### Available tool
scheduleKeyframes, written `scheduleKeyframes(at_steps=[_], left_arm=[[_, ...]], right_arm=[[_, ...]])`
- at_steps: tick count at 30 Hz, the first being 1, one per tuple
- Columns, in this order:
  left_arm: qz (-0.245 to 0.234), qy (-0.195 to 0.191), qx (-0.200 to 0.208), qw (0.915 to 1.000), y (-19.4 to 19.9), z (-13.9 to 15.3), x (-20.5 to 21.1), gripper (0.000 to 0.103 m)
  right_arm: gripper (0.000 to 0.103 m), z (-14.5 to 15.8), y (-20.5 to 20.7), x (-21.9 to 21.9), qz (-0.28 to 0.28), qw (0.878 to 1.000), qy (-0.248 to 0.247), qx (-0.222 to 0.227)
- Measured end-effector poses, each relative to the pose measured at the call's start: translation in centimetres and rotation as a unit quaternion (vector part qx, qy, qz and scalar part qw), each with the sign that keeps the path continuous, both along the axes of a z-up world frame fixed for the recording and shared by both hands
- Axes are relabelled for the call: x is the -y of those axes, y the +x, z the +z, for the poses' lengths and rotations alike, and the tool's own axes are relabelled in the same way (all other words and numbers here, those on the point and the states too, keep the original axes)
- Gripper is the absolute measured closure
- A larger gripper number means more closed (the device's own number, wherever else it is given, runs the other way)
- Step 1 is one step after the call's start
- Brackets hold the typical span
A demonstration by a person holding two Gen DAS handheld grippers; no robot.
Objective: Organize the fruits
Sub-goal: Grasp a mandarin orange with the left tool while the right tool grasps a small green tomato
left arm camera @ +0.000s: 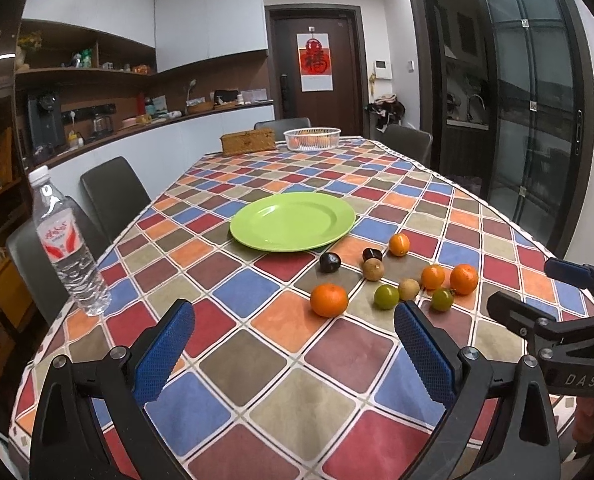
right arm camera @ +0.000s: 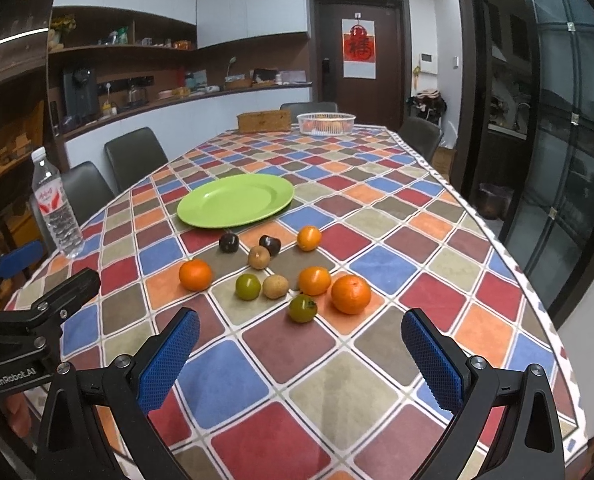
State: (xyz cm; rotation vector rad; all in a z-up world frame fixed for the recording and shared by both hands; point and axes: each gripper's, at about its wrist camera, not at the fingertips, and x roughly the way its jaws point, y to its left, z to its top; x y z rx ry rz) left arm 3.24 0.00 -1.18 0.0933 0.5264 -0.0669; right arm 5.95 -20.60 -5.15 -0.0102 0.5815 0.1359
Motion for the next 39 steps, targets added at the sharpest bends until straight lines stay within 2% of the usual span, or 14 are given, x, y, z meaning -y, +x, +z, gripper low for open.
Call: scheduleKeyframes(at_steps=[4, 13, 26, 39], left_arm=[[-0.006, -0.005, -0.014, 0.9999, 1.5, -0.9, 0.0, 0.004], [-0.017, -0.011, -0.054, 0.9983, 5.0, -2.6, 0.3, 0.012], [-0.039, 0.003, -0.122, 0.9918, 9.7, -5.4, 1.7, 0.029], [-0.053, -0.008, -0.177, 0.9828, 12.6, -7.4, 2.5, 0.055]], right_arm=[[0.003, -0.8, 1.3, -0.5, 0.008, 1.0, -0.003, -0.012], [0.013, -2.6, 4.3, -0.8, 0.012, 0.999, -0.002, -0.05], [0.041, -5.8, 8.4, -0.4, 0.024, 0.991, 0.025, -0.129], [0.062, -6.9, 10.4, -0.2, 0.03, 0.986, 0.034, -0.16]])
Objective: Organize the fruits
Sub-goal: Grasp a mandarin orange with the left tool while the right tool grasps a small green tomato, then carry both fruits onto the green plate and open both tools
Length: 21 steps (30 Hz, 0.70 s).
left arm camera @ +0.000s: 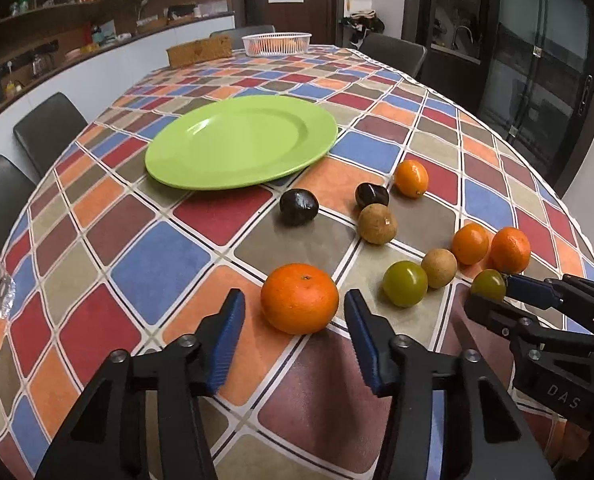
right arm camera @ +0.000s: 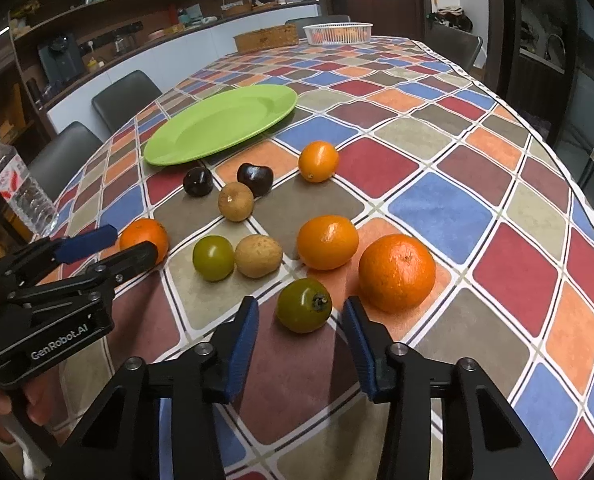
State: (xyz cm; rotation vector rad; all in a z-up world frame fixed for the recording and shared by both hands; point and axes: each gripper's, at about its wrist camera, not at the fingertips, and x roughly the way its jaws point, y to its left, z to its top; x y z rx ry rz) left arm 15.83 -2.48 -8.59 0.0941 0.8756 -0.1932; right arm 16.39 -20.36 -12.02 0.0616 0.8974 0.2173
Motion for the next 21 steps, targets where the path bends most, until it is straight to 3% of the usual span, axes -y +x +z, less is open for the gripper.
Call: scheduleKeyframes(at_steps=[6, 21], left_arm=[[-0.001, -0.004, -0.003, 1.0, 0.3, -0.2, 0.2, 0.061], [0.005, -0.018, 0.024, 0.9995, -2.1, 2.4, 0.1, 0.062]], right_arm=[[0.074, 0.1, 0.2, -0.1, 0.009, 1.0, -0.002, 0.0], [0.075, 2.5, -1.3, -0.2, 0.027, 0.999, 0.0, 0.038]])
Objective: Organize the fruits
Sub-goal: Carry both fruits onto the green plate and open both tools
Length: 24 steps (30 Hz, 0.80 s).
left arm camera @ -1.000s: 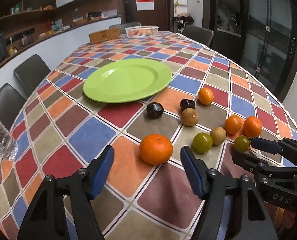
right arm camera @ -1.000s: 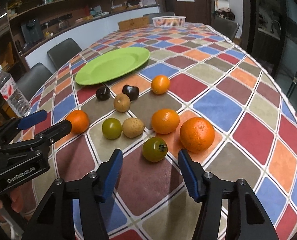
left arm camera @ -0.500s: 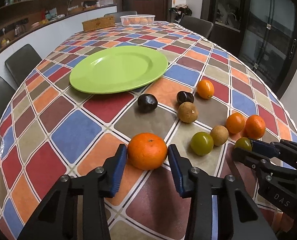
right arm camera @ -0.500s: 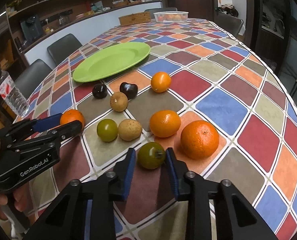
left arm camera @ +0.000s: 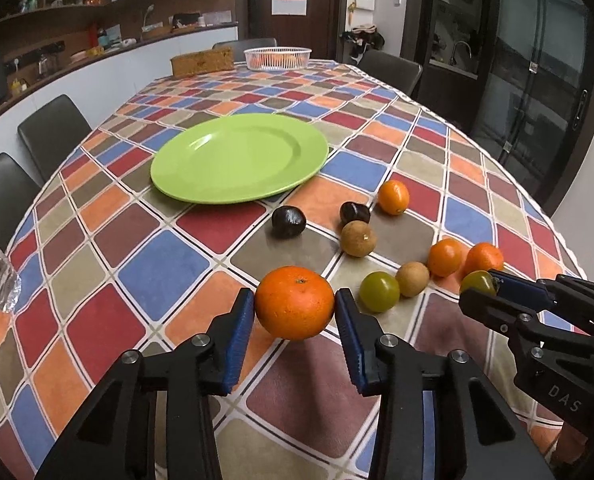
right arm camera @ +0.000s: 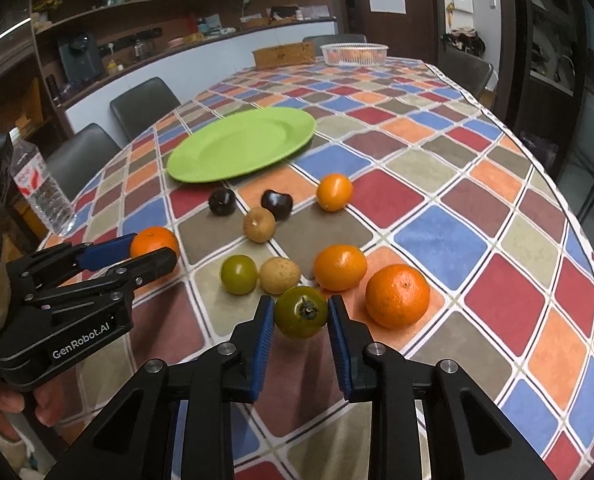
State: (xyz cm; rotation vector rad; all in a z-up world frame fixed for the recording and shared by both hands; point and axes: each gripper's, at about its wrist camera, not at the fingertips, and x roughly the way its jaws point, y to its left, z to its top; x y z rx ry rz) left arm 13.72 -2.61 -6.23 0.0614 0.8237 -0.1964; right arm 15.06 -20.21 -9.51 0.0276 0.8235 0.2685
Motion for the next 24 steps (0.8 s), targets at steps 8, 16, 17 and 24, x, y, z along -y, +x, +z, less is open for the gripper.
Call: scheduleKeyframes(at_steps=[8, 16, 17, 24], left_arm=[[0.003, -0.003, 0.017, 0.9998, -1.1, 1.6, -0.1, 0.062], [0.01, -0.006, 0.041, 0.9991, -0.1, 3.5, -1.3, 0.062], [0.011, -0.005, 0.044, 0.999, 0.1, 3.7, -1.4, 0.062], [0.01, 0.001, 0.058, 0.9983, 2.8, 5.2, -3.0, 0.062]], right_arm=[[0.075, 2.1, -0.9, -0.4, 0.023, 0.999, 0.013, 0.025], [0.075, 4.6, 0.6, -1.5, 0.048, 0.997, 0.024, 0.055], [0.075, 4.9, 0.9, -1.7, 0.051, 0.997, 0.024, 0.059], [0.075, 6.4, 4.0, -3.5, 0.075, 0.994, 0.02, 0.072]])
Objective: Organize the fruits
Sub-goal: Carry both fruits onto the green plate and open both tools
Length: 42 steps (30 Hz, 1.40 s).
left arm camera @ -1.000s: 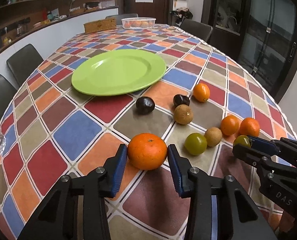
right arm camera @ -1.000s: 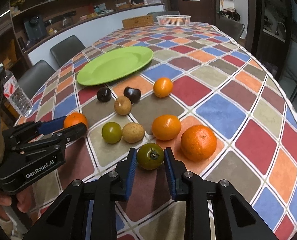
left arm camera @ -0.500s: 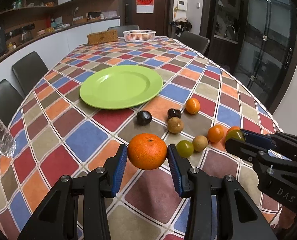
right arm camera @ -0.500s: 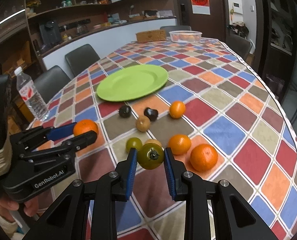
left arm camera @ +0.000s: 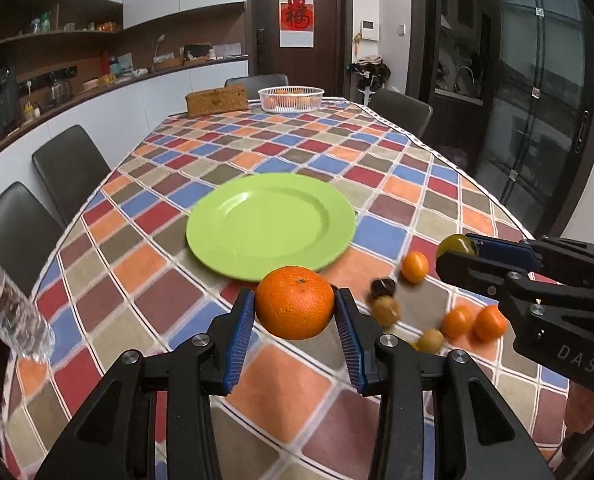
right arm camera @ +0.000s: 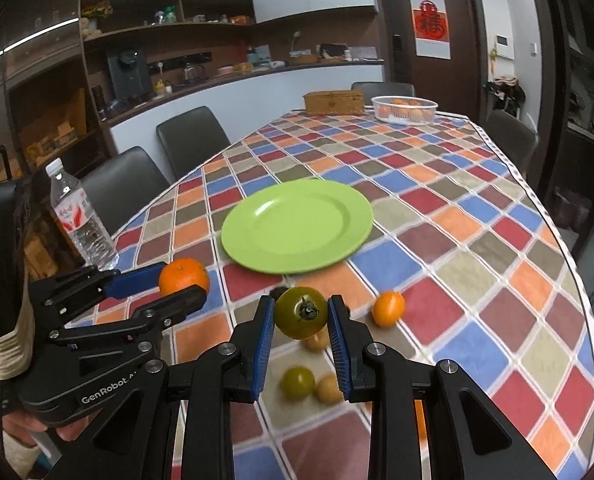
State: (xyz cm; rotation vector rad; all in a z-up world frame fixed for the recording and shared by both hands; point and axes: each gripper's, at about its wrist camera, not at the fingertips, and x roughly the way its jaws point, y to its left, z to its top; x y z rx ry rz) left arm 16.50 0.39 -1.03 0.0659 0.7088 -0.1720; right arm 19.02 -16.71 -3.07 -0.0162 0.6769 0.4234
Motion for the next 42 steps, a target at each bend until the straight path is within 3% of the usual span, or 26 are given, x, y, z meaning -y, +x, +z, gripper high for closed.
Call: scheduleKeyframes(at_steps=[6, 15, 21, 30, 36, 39, 42], left_arm=[[-0.008, 0.006, 0.001, 1.0, 3.0, 1.0, -1.1, 0.062], [-0.016, -0.005, -0.029, 0.9994, 8.4, 0.4, -2.7, 0.062], [-0.016, -0.011, -0.055, 0.9983, 12.0, -1.5, -3.6, 0.062], [-0.013, -0.027, -0.113, 0.9931, 16.3, -4.5, -4.6, 0.062], [-0.013, -0.027, -0.125, 0.9916, 17.0, -5.3, -4.5, 0.062], [-0.009, -0.025, -0.115, 0.993, 16.4, -4.7, -4.5, 0.054], [-0.008, -0.022, -0.104, 0.9943, 15.7, -3.8, -4.3, 0.052]], right_arm=[[0.075, 1.0, 3.4, -1.6, 0.022, 1.0, -0.005, -0.007], [0.075, 0.6, 9.2, -3.9, 0.041, 0.998, -0.02, -0.042], [0.075, -0.9, 12.9, -5.5, 0.05, 0.995, -0.049, -0.065], [0.075, -4.9, 17.9, -6.6, 0.052, 0.987, -0.059, -0.137], [0.074, -5.7, 18.8, -6.5, 0.046, 0.986, -0.054, -0.15], [0.072, -5.5, 18.7, -6.3, 0.038, 0.987, -0.055, -0.145], [0.07, -5.2, 18.4, -6.0, 0.036, 0.988, -0.051, -0.143]])
